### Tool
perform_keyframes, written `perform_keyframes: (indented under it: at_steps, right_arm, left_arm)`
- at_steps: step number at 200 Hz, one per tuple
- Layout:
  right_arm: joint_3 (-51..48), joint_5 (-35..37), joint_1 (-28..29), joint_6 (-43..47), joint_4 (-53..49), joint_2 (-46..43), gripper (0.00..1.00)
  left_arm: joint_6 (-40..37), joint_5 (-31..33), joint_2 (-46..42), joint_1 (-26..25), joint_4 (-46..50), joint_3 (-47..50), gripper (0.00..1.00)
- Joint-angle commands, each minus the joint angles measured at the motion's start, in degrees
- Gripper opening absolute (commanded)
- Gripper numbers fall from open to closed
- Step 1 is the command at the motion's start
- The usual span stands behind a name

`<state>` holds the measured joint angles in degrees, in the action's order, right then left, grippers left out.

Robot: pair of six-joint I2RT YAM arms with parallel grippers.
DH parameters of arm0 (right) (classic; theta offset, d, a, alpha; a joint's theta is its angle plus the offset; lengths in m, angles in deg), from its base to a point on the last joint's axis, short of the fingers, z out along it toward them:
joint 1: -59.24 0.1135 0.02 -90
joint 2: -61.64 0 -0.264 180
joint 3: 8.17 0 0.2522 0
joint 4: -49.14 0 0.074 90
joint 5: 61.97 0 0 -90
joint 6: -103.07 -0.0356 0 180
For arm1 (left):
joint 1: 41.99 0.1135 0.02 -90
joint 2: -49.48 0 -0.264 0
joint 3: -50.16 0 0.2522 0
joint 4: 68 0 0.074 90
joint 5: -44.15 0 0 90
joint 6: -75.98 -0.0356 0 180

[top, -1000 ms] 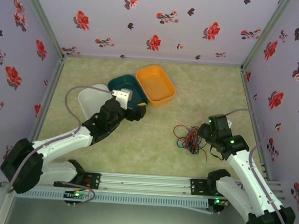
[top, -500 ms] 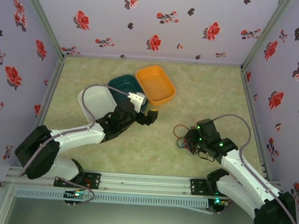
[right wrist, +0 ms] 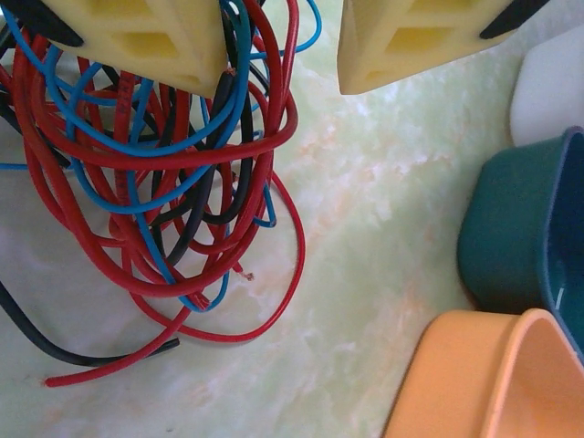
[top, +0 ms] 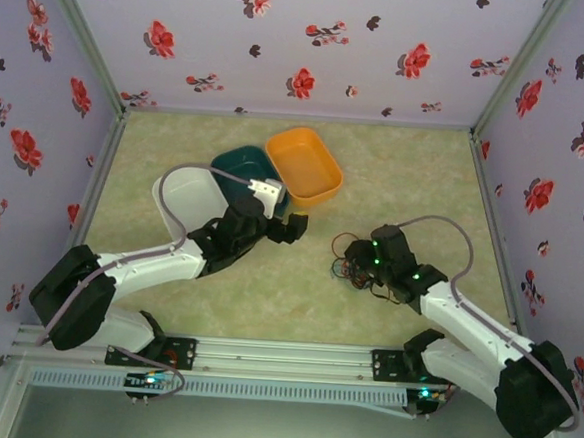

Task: Untangle the cables

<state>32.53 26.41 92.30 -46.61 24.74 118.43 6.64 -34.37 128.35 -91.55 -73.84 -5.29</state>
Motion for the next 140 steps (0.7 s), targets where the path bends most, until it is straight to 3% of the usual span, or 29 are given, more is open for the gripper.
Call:
perform_keyframes:
  at_steps: [1,72,103,140]
  right_arm:
    - [2.0,1.6,1.1,-1.0,7.8,3.4,0.37]
    - [10.8,1.8,6.0,-0.2,15.0,17.0,0.31]
    - [15.9,5.8,7.2,4.6,6.1,15.1,0.35]
    - [19.0,18.0,7.0,11.8,-8.1,6.6,0.46]
  left_arm:
    - [1.5,3.1,-2.1,-0.2,-2.9,2.4,0.99]
    - [2.9,7.6,-6.8,-0.1,-7.4,8.2,0.89]
    - [3.5,7.3,-6.3,-0.1,-7.1,8.3,0.87]
    - [3.3,3.8,-4.4,-0.2,-7.2,7.9,0.84]
